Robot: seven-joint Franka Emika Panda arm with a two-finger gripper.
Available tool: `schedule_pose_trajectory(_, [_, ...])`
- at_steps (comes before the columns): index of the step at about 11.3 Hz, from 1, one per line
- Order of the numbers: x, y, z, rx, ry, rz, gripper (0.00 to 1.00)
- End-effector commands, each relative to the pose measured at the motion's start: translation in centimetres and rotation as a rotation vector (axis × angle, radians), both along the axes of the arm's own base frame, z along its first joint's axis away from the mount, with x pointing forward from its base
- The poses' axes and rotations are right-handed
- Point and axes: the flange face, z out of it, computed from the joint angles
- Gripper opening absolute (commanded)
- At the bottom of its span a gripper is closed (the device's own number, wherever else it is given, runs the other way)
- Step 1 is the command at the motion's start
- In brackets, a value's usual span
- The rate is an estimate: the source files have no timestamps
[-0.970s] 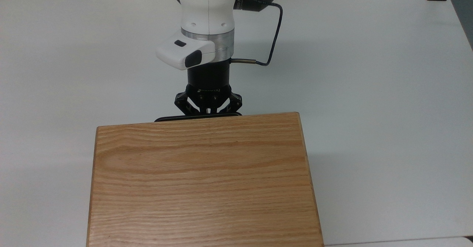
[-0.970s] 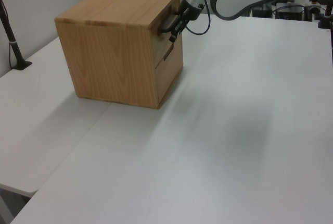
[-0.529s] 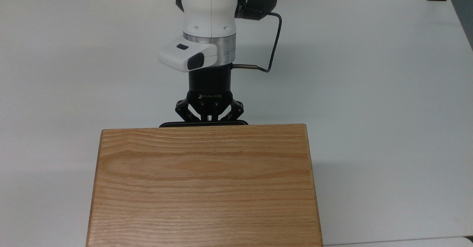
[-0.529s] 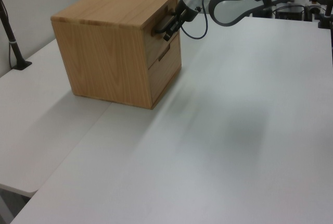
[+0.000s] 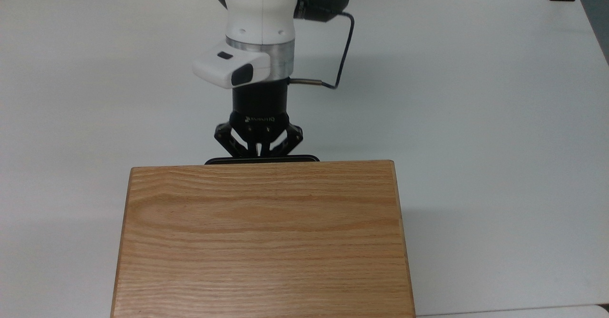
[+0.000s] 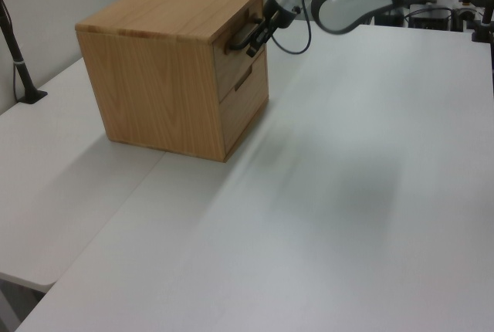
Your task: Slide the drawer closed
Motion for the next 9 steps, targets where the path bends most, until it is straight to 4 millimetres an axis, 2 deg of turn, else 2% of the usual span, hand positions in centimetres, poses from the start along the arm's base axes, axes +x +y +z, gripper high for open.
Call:
schedule_pose_trajectory(1, [-8.2, -1.9, 5.7, -0.015, 0.311, 0.002, 0.2])
schedule_pose_trajectory(3, [-12.6, -2.0, 7.7, 0.004, 0.463, -0.002, 0.81])
schedule_pose_trajectory(4, [-14.6, -2.3, 8.5, 0.013, 0.495, -0.003, 1.0])
schedule_pose_trajectory(6, [-17.8, -2.9, 9.5, 0.021, 0.565, -0.007, 1.0])
schedule_pose_trajectory(7, [-18.7, -3.2, 10.2, 0.025, 0.583, -0.01, 1.0])
schedule_pose_trajectory(9, [-19.0, -3.7, 10.6, 0.026, 0.592, -0.018, 1.0])
